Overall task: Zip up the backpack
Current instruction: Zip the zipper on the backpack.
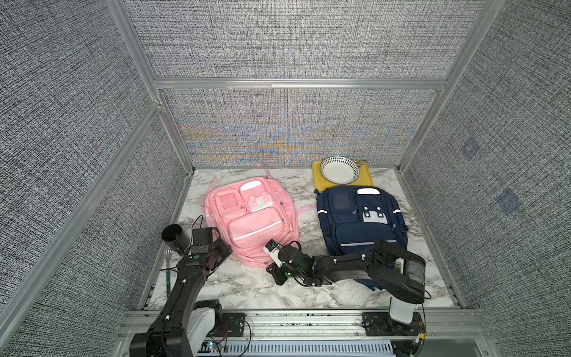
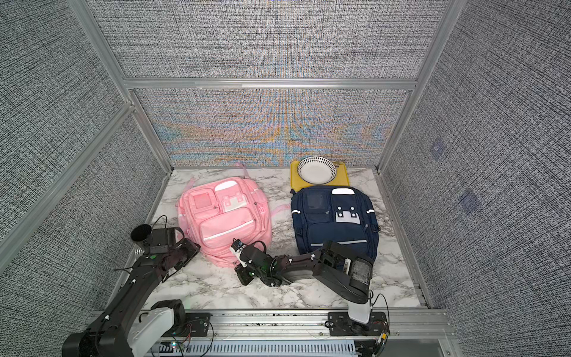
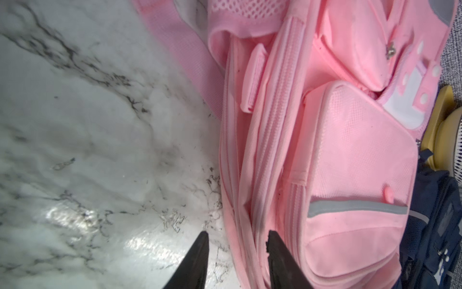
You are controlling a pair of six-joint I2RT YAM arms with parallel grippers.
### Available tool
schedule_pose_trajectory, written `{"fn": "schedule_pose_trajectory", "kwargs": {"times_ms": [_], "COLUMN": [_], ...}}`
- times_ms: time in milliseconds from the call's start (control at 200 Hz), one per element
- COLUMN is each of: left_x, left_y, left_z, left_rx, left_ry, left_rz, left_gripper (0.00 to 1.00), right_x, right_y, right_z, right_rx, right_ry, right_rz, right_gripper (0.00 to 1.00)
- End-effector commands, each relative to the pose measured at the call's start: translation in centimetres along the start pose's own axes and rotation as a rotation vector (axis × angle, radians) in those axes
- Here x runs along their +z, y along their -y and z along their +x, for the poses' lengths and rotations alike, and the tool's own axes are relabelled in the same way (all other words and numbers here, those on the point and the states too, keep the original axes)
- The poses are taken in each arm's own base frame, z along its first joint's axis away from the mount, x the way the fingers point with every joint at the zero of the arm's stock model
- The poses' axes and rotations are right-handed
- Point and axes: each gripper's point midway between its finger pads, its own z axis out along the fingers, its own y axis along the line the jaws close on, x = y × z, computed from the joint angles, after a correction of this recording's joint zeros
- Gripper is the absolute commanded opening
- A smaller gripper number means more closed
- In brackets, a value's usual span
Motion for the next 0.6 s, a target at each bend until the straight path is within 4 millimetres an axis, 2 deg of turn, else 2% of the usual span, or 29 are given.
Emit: {"fn": "schedule_pose_trajectory", "kwargs": {"times_ms": [0, 160, 265, 300, 310, 425, 596], "left_x": [-0.3, -0.3, -0.3, -0.2, -0.2, 0.0, 0.2], "left_y": [0.4, 1.3, 1.5, 1.4, 1.4, 1.3, 1.2], "left_z": [0.7, 2.7, 3.7, 3.9, 3.9, 4.2, 4.1], "left_rx": [-0.012, 0.002, 0.012, 0.008, 0.009, 0.003, 0.007], "left_ry": [-0.018, -0.054, -0.059, -0.059, -0.059, -0.061, -0.059], "left_rz": [0.028, 0.066, 0.073, 0.075, 0.076, 0.082, 0.074], "left_gripper": [0.44, 0.46, 0.46, 0.46, 0.46, 0.46, 0.47], "right_x": [0.3, 0.4, -0.3, -0.7, -0.8, -2.3, -4.0], "right_y": [0.8, 0.1, -0.5, -1.0, -0.7, -1.7, -4.7], "right_z": [1.5, 0.6, -0.4, -1.0, -0.2, -0.4, -0.9], "right_rx": [0.067, 0.092, 0.158, 0.191, 0.204, 0.297, 0.321], "right_ry": [-0.046, -0.014, 0.037, 0.063, 0.050, 0.100, 0.110], "right_rz": [0.027, -0.023, -0.128, -0.189, -0.198, -0.400, -0.688], "right_gripper": [0.00, 0.00, 0.00, 0.00, 0.00, 0.00, 0.00]}}
